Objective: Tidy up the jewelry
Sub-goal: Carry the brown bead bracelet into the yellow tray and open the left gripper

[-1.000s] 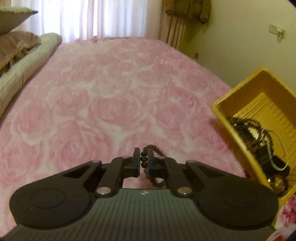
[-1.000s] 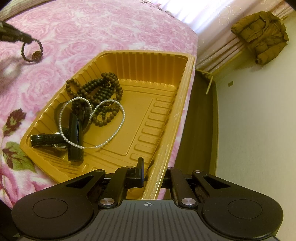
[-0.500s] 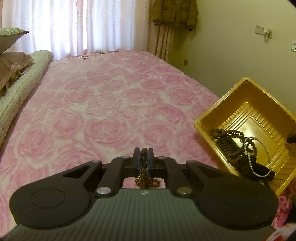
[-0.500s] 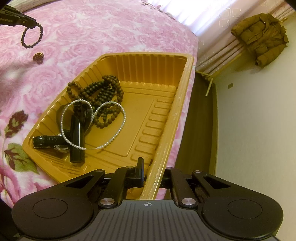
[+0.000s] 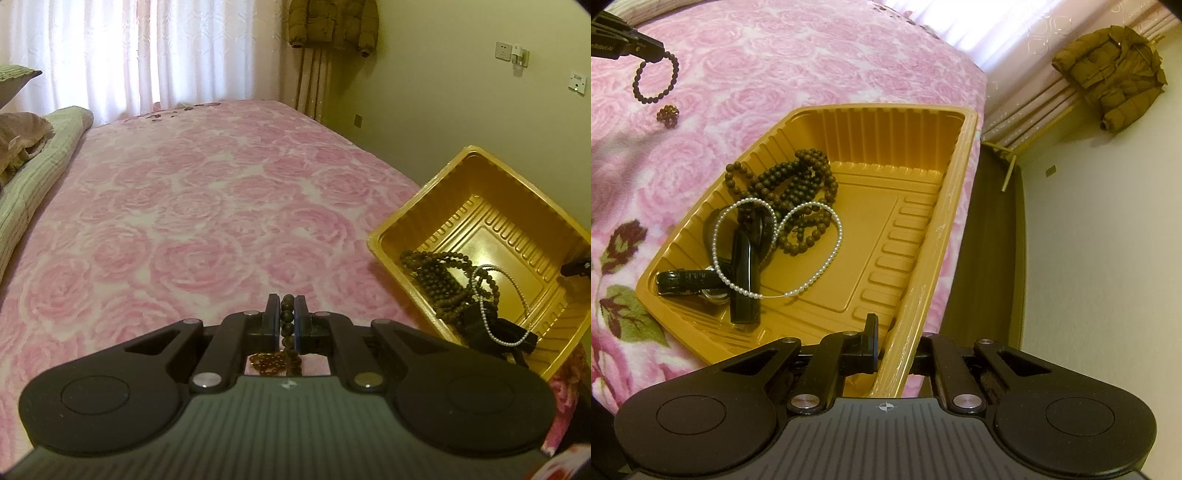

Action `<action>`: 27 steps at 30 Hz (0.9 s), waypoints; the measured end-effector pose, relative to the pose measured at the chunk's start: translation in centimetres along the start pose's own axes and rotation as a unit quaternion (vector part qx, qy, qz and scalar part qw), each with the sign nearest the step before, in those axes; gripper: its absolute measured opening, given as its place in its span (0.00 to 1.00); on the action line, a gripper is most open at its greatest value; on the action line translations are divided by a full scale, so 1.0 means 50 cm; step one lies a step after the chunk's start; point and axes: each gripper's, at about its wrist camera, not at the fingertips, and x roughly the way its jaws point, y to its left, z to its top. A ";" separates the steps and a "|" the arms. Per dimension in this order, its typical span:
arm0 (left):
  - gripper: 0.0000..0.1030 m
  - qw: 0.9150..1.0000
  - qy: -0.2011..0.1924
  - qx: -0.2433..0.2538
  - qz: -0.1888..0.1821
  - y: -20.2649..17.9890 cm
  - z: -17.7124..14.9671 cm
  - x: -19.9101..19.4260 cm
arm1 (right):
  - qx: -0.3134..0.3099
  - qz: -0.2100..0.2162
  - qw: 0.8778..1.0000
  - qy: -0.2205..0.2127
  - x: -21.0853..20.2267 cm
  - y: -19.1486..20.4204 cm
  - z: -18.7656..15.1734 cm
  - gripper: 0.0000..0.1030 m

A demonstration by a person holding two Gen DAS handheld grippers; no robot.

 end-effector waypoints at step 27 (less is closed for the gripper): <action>0.06 0.976 -0.015 0.089 -0.196 -0.321 0.082 0.026 | 0.013 0.009 1.000 -0.006 0.001 -0.013 -0.007 0.08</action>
